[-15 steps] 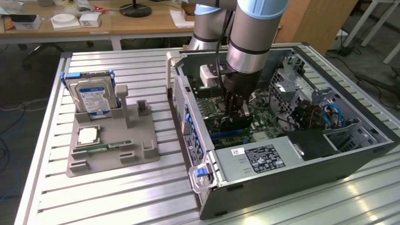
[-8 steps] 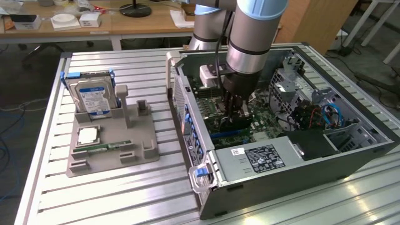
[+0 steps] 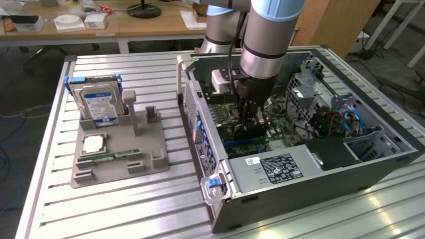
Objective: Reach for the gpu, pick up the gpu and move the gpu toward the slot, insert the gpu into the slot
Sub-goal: 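Insert the gpu into the slot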
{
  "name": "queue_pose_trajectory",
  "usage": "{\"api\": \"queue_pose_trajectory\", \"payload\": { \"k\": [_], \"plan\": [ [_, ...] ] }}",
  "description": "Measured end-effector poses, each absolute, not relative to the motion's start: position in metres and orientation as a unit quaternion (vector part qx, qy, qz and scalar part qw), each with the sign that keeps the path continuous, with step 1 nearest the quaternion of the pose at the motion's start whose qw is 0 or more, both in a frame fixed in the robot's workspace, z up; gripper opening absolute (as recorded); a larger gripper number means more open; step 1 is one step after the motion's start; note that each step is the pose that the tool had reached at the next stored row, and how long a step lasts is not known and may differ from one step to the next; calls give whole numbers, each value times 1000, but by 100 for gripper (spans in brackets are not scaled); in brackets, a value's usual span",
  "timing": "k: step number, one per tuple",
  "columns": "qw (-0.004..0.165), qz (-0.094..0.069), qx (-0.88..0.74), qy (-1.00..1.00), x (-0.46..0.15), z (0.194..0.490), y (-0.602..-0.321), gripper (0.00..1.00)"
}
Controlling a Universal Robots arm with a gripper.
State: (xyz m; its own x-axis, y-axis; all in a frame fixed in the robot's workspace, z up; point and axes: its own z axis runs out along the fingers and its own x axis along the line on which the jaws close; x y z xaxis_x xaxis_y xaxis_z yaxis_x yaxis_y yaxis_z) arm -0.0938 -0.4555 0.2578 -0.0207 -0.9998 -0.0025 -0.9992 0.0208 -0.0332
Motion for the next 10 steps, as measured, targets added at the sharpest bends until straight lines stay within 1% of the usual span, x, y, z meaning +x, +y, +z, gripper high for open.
{"api": "queue_pose_trajectory", "payload": {
  "k": [10],
  "plan": [
    [13,-11,-700,714,-94,253,-455,25]
  ]
}}
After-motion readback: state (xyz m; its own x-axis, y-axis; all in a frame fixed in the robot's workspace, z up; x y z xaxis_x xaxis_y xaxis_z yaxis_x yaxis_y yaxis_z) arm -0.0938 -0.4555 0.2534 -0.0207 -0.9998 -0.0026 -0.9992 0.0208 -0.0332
